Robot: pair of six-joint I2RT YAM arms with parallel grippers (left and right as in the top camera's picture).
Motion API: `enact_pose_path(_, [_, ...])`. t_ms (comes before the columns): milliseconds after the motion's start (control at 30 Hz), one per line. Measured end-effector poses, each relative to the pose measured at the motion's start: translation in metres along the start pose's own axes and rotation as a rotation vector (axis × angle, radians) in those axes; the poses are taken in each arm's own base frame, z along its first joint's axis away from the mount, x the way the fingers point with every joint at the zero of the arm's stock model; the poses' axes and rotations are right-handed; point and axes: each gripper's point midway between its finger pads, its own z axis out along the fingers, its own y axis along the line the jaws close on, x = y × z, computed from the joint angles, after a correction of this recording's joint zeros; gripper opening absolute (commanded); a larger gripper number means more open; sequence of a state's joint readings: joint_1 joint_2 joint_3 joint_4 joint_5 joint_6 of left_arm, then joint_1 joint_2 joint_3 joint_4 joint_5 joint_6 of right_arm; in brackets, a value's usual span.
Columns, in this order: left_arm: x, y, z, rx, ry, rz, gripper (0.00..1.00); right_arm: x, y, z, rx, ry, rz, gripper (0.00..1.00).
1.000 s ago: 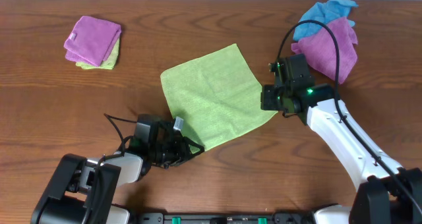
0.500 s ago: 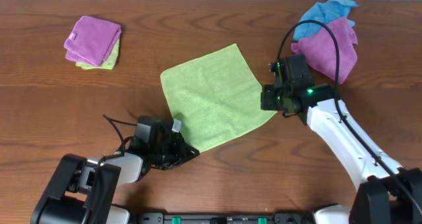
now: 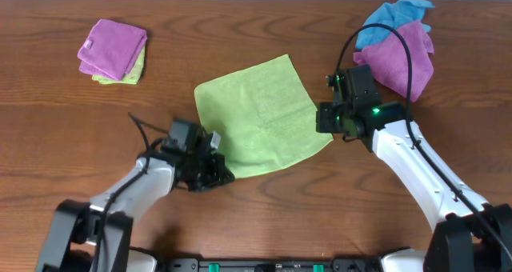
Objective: Fold the cloth
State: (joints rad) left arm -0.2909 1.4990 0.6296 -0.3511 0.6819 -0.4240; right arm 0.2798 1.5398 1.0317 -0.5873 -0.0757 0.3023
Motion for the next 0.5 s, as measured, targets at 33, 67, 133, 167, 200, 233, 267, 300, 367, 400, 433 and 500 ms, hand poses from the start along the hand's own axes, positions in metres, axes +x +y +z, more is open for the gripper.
enact_pose_path(33, [-0.004, -0.001, -0.005, -0.029, -0.008, 0.015, 0.05, 0.000, 0.000, 0.000, -0.001, -0.001, 0.000, 0.01])
enact_pose_path(67, [-0.008, -0.001, -0.011, -0.061, -0.017, 0.031, 0.05, -0.001, 0.000, 0.000, -0.001, -0.003, 0.000, 0.01])
enact_pose_path(133, [-0.016, 0.002, -0.020, -0.129, -0.036, 0.067, 0.05, -0.001, 0.000, 0.000, -0.002, -0.005, 0.000, 0.01])
enact_pose_path(167, [-0.016, 0.005, -0.022, -0.152, -0.039, 0.073, 0.05, -0.001, 0.000, 0.000, -0.002, -0.005, 0.000, 0.01])
enact_pose_path(200, [-0.015, 0.010, -0.024, -0.185, -0.034, 0.078, 0.05, -0.001, 0.001, 0.000, -0.003, -0.006, 0.000, 0.01])
enact_pose_path(233, [-0.013, 0.014, -0.025, -0.207, -0.029, 0.077, 0.05, -0.001, 0.001, 0.000, -0.004, -0.005, 0.000, 0.01])
enact_pose_path(267, [-0.010, 0.019, -0.026, -0.233, -0.018, 0.073, 0.05, -0.001, 0.001, 0.000, -0.005, -0.005, -0.001, 0.01])
enact_pose_path(300, [-0.007, 0.024, -0.027, -0.256, -0.009, 0.071, 0.06, -0.002, 0.001, 0.000, -0.005, -0.006, -0.001, 0.01])
enact_pose_path(367, [-0.001, 0.033, -0.029, -0.303, 0.013, 0.064, 0.05, -0.002, 0.001, 0.000, -0.006, -0.007, -0.001, 0.01])
enact_pose_path(400, [0.001, 0.036, -0.030, -0.318, 0.021, 0.061, 0.06, -0.002, 0.001, 0.000, -0.006, -0.007, -0.001, 0.01])
enact_pose_path(433, [0.004, 0.040, -0.032, -0.343, 0.030, 0.055, 0.05, -0.002, 0.002, 0.000, -0.008, -0.007, -0.001, 0.01])
enact_pose_path(500, [0.009, 0.048, -0.035, -0.385, 0.043, 0.047, 0.05, -0.001, 0.004, 0.000, -0.020, -0.003, -0.001, 0.02])
